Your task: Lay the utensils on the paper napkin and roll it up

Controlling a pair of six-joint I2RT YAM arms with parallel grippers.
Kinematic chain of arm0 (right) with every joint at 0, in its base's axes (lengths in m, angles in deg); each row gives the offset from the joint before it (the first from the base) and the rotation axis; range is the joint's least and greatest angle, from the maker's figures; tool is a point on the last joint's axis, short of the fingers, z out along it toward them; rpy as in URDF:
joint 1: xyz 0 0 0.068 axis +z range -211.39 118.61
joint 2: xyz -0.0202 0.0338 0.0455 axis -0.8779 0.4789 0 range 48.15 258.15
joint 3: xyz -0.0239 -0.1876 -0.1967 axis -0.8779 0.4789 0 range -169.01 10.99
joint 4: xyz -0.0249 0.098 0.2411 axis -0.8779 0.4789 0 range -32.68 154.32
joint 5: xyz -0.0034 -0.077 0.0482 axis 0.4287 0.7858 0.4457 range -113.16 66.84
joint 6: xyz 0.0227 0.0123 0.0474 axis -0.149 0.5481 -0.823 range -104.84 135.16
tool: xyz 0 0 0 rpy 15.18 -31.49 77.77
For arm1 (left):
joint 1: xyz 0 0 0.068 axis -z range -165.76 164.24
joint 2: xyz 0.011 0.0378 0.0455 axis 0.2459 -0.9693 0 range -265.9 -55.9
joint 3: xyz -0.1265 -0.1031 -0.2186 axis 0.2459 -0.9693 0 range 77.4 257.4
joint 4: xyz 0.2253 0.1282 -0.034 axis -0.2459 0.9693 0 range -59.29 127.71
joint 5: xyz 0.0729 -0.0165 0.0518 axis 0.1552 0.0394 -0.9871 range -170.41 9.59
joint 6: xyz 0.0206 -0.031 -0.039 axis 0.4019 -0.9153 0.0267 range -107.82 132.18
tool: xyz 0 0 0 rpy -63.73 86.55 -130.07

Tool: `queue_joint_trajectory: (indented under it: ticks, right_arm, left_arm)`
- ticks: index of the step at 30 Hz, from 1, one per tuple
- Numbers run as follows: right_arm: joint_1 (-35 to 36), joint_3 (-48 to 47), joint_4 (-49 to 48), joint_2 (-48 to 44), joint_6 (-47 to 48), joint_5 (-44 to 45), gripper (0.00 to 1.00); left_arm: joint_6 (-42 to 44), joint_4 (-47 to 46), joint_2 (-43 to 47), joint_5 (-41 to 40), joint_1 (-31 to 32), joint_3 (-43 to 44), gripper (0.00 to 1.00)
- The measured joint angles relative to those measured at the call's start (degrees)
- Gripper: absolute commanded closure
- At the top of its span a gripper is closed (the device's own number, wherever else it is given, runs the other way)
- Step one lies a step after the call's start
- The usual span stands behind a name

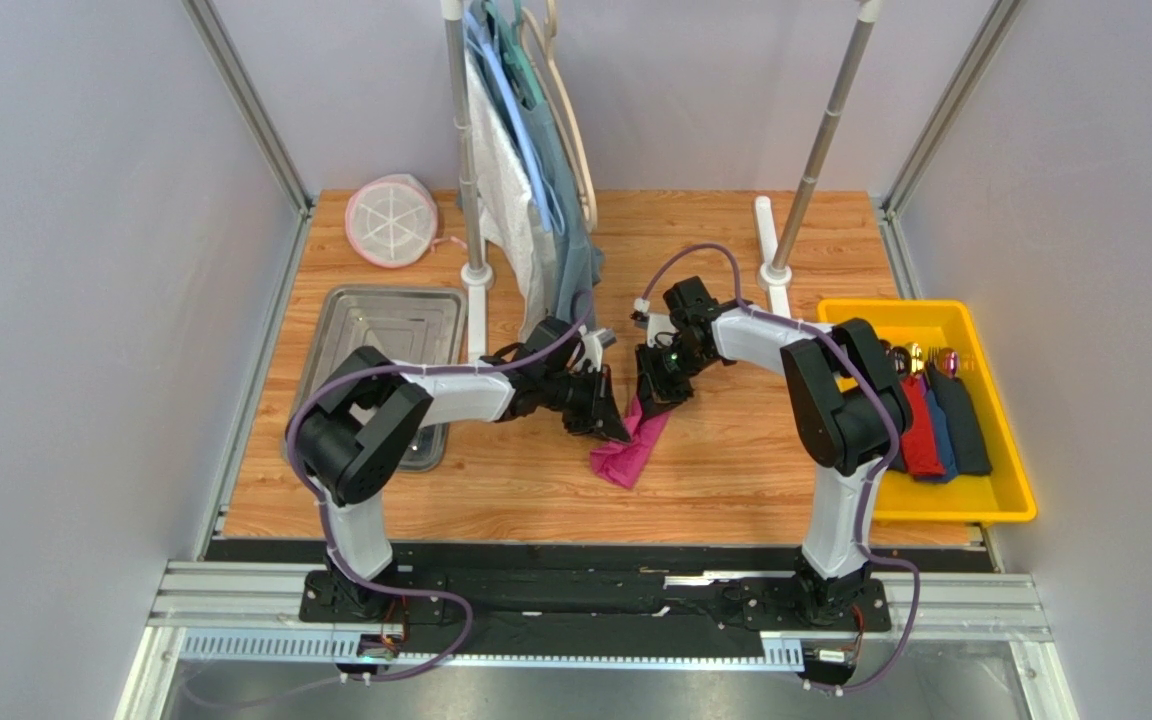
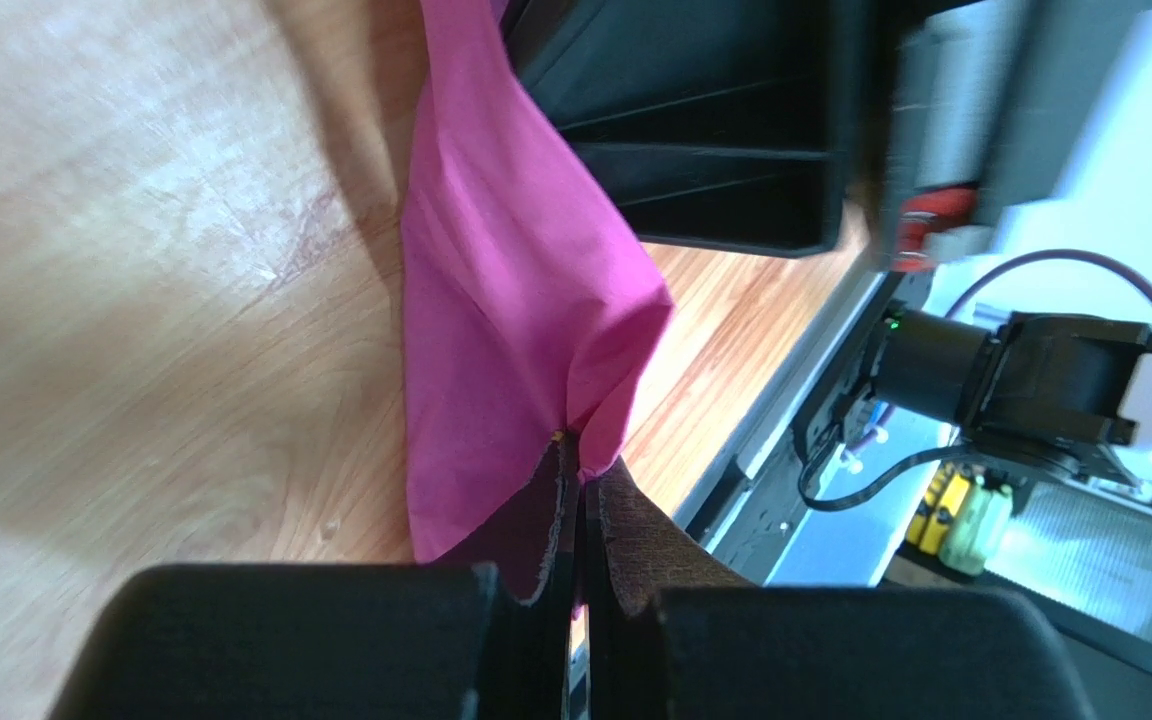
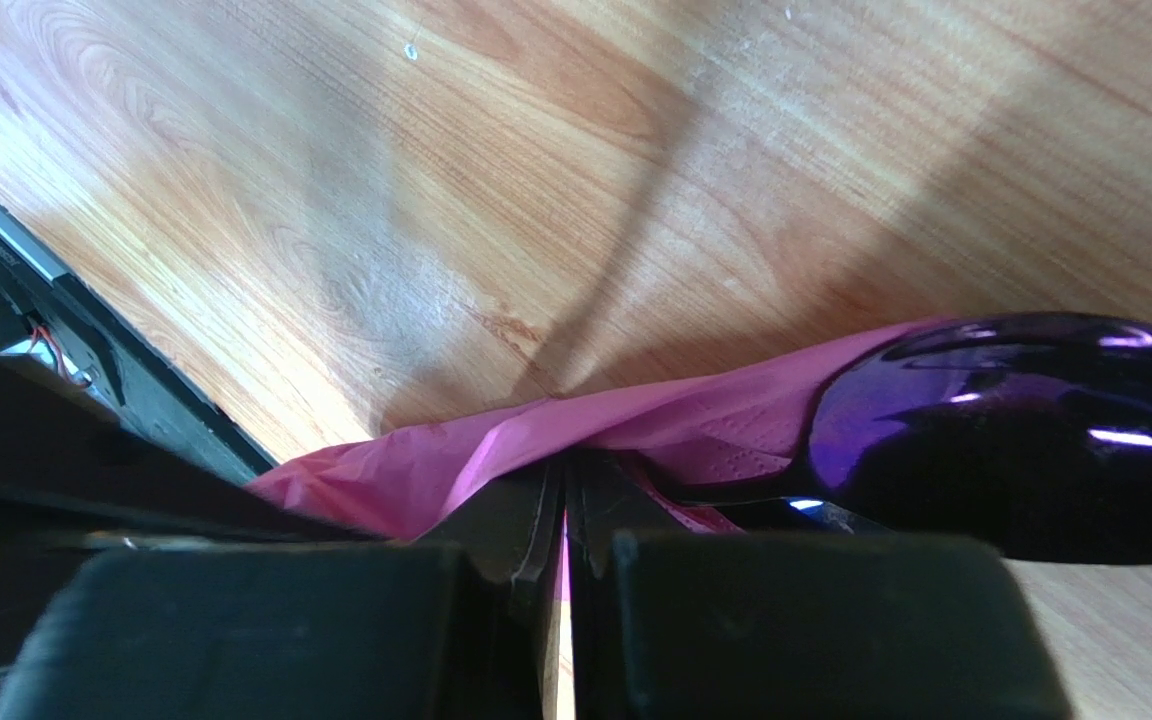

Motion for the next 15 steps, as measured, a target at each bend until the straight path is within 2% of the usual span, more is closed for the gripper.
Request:
queue_joint_trajectory:
  ticks: [6,15]
  right_arm:
    - [0.0,0.1,0.0,0.0,-0.7,0.0,0.98]
    - [-0.5,-0.4,2.8,-1.1,-0.8,0.8,0.9]
  left_arm:
    - [-1.3,0.5,-4.6,-1.2,1.0,0.9,1.0]
    - [-2.9,2.8,-5.2,-2.0,1.0,2.2,1.0]
